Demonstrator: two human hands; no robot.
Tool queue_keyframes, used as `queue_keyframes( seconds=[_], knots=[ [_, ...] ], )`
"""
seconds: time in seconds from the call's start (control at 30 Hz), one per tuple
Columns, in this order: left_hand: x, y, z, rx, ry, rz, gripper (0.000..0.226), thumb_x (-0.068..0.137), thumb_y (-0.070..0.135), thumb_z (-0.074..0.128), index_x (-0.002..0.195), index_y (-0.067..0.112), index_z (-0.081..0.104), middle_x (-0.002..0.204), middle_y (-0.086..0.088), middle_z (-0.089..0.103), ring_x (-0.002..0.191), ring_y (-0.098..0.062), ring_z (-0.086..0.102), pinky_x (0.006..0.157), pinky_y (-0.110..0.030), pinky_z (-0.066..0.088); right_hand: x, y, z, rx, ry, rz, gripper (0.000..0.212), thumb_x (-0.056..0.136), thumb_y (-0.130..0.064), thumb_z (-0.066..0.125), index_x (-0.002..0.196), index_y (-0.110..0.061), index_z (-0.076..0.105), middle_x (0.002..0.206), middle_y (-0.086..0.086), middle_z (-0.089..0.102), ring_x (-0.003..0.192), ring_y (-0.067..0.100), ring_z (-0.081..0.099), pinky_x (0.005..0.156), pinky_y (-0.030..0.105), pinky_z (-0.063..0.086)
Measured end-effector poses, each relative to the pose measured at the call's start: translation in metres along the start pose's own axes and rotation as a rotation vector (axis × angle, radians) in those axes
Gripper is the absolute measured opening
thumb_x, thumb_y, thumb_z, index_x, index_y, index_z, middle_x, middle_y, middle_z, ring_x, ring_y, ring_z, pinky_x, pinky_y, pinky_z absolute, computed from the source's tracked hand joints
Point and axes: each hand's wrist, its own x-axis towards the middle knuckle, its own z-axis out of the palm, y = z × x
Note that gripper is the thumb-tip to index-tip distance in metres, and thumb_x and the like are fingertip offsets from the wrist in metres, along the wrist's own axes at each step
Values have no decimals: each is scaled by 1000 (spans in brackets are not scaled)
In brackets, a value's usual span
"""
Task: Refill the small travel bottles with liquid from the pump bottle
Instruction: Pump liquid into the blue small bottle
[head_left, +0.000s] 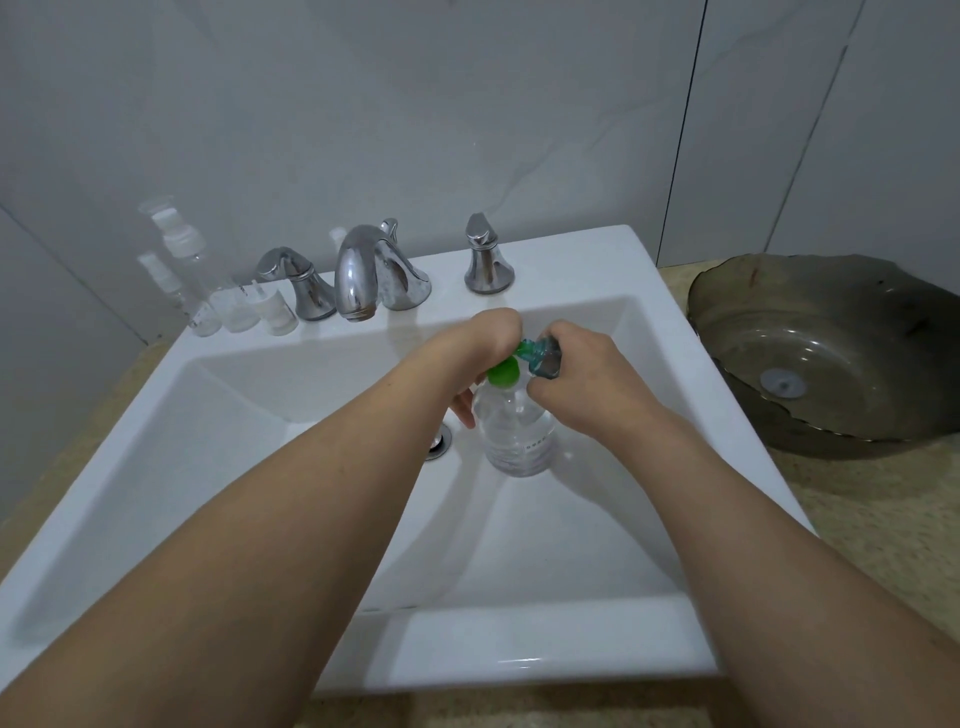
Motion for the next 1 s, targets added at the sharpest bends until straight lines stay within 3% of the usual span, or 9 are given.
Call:
queue_keyframes(
  seconds=[0.07,0.23,0.33,0.47,0.6,0.8,0.9,1.0],
  knots=[
    [0,0,-3,-4,-17,15,48,95,33,32,125,5,57,120,-18,57,92,-50,64,59,-58,61,0,-1,-1,6,10,-20,18,77,-13,62,94,-12,54,85,-3,53,77,20,53,61,30,42],
    [0,4,-13,-26,-23,58,53,103,43,28,130,6,54,121,-20,59,104,-53,60,79,-61,59,-1,-4,-4,38,73,-91,17,79,-14,64,91,-16,51,85,-5,51,75,16,50,64,30,40],
    [-4,6,-16,-42,-37,64,72,101,65,24,138,7,49,126,-24,59,106,-55,59,83,-62,57,-1,-4,-3,31,92,-107,17,79,-13,63,92,-13,52,83,-5,49,74,16,49,64,32,43],
    [-1,3,-15,-50,-78,44,91,95,79,20,141,6,50,125,-24,60,102,-52,62,74,-56,58,0,-4,-3,25,83,-103,16,79,-14,63,91,-13,52,83,-4,51,74,18,50,65,33,44],
    [2,2,-10,-35,-22,66,73,100,65,24,128,5,54,115,-22,60,92,-46,62,76,-54,59,0,-3,-4,47,63,-84,16,79,-17,63,90,-14,51,86,-2,54,75,18,51,66,33,44],
    [9,0,2,44,50,107,36,96,16,34,115,-1,60,113,-27,62,90,-46,68,75,-59,61,2,3,2,-29,31,-23,19,77,-12,61,95,-11,54,91,3,57,81,23,55,70,36,49],
    [5,0,4,40,64,121,36,97,12,32,117,-3,59,115,-29,61,95,-49,68,81,-63,59,2,3,2,-44,24,-18,18,76,-12,60,92,-11,53,88,2,56,79,23,54,67,35,46],
    [5,-2,3,14,68,135,42,99,22,29,117,-2,58,115,-29,61,96,-49,66,82,-59,59,2,2,1,-48,20,-20,17,76,-12,60,91,-12,53,87,0,55,79,22,54,66,35,45]
  ],
)
